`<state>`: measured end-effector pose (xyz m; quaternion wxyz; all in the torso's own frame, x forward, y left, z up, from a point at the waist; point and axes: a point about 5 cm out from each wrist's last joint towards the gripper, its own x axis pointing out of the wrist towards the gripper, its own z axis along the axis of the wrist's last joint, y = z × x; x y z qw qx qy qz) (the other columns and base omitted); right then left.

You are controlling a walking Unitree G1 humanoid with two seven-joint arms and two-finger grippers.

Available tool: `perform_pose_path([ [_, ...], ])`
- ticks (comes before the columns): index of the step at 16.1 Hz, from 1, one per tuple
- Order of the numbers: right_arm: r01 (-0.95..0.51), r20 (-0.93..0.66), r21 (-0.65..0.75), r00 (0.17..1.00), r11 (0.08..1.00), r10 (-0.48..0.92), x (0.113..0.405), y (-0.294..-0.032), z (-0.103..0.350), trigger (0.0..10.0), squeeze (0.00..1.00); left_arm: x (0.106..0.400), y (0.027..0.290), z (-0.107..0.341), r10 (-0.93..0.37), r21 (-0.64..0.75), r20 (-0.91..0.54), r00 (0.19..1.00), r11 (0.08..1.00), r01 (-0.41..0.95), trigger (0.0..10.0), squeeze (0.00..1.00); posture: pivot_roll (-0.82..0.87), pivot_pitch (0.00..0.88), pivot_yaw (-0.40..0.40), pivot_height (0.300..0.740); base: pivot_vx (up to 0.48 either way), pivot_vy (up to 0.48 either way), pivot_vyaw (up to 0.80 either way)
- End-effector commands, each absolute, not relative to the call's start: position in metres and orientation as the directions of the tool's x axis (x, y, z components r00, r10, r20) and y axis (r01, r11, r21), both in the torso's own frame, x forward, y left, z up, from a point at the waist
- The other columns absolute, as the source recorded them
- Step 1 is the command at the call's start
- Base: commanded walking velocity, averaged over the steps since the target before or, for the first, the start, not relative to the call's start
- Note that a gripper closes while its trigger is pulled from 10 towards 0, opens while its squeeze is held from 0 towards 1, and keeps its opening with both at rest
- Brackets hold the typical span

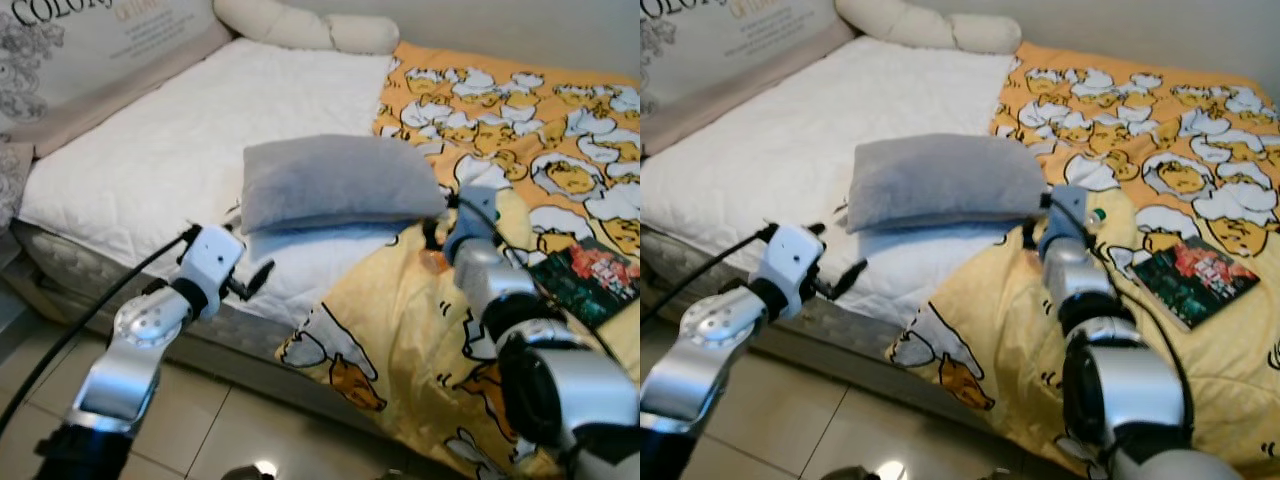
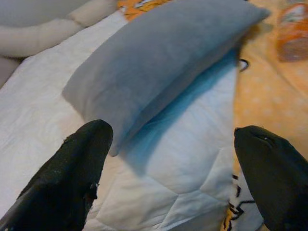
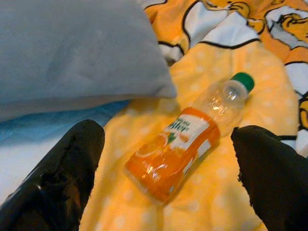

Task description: Clean up the room

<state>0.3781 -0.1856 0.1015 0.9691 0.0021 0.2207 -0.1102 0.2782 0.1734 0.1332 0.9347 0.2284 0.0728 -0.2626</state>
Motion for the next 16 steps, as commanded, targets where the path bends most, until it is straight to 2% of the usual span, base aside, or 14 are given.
perform_pose_path([
  [1,0.235,-0.442,-0.051,0.866,0.971,-0.233,0.378,-0.189,0.102,10.0,0.00,0.277,0.169,0.137,-0.490,0.390,-0.259,0.832,0.735,0.554,10.0,0.00,0.03,0.000,-0.031,0.740,0.000,0.000,0.00],
  [3,0.296,-0.465,-0.058,0.837,0.953,-0.288,0.377,-0.197,0.101,10.0,0.00,0.271,0.170,0.143,-0.530,0.406,-0.291,0.797,0.685,0.604,10.0,0.00,0.04,0.000,-0.035,0.740,0.000,0.000,0.00],
  [5,0.336,-0.486,0.004,0.824,0.942,-0.292,0.374,-0.201,0.096,10.0,0.00,0.265,0.173,0.148,-0.558,0.419,-0.325,0.764,0.639,0.645,10.0,0.00,0.05,0.000,-0.030,0.740,0.000,0.000,0.00],
  [11,0.323,-0.481,0.082,0.841,0.943,-0.246,0.375,-0.198,0.096,10.0,0.00,0.253,0.175,0.159,-0.595,0.413,-0.359,0.719,0.589,0.694,10.0,0.00,0.08,0.135,-0.028,0.740,0.000,0.000,0.00],
  [16,0.312,-0.497,0.083,0.836,0.947,-0.232,0.373,-0.193,0.091,10.0,0.00,0.233,0.177,0.168,-0.595,0.410,-0.394,0.701,0.569,0.713,10.0,0.00,0.13,0.225,-0.043,0.740,0.000,0.000,0.00],
])
